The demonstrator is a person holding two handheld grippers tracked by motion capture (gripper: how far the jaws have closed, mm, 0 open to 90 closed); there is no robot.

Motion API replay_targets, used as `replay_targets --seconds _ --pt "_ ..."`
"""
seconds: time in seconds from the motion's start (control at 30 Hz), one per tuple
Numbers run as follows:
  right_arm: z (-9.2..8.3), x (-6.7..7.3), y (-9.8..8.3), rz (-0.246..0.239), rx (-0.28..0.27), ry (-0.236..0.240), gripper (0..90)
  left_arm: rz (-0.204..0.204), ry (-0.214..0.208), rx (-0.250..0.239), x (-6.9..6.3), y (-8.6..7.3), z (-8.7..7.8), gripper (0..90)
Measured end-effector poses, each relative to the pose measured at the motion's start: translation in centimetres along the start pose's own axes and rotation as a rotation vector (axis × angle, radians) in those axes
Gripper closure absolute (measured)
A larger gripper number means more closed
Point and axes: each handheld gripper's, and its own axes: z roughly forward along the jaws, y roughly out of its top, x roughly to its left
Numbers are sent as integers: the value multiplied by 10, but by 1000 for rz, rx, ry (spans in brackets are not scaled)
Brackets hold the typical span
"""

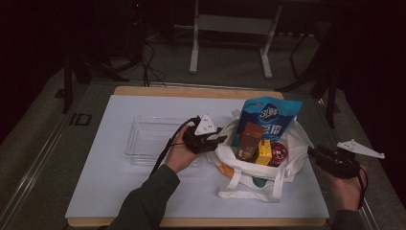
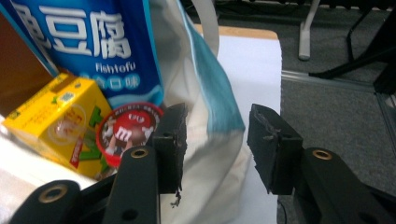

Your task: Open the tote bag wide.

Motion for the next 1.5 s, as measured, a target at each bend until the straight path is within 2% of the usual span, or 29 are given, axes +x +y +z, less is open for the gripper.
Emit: replay_targets --seconds 0.17,0.23,0.33,0.43,0.5,0.57,0.63,0.73,0.93,1.03,1.1,1.17,1.33,1.43,1.5 --pt "7 -2 11 -6 -18 6 597 -31 30 6 9 4 9 658" --pt "10 -2 15 -7 -34 22 626 -43 28 11 12 6 14 658" --pt "14 0 19 -14 -42 26 653 -36 28 29 13 11 22 659" --pt "25 3 25 -12 -48 26 697 -27 37 49 14 16 31 667" --pt "31 5 27 -9 -47 26 751 -23 44 57 15 17 34 712" --pt "37 6 26 -11 -35 28 827 -21 61 90 17 18 44 757" --pt "41 6 26 -11 -27 22 841 -23 67 98 18 17 47 793" --pt "51 2 25 31 -2 13 857 -21 75 139 22 14 61 846" --pt "61 -2 27 20 57 -12 873 -40 80 173 26 9 72 858" --pt "73 -7 20 42 112 -11 880 -49 84 195 30 7 76 868" --pt "73 -7 20 42 112 -11 880 -48 86 203 30 7 78 869" --pt "84 -10 11 66 152 -11 880 -48 79 235 30 5 85 870" --pt "96 -18 0 120 195 8 878 -49 85 286 29 0 93 874" --pt "102 -19 -10 124 222 15 877 -40 92 316 28 -1 97 876" --pt "104 -19 -16 136 224 21 876 -56 94 330 27 -2 100 876"
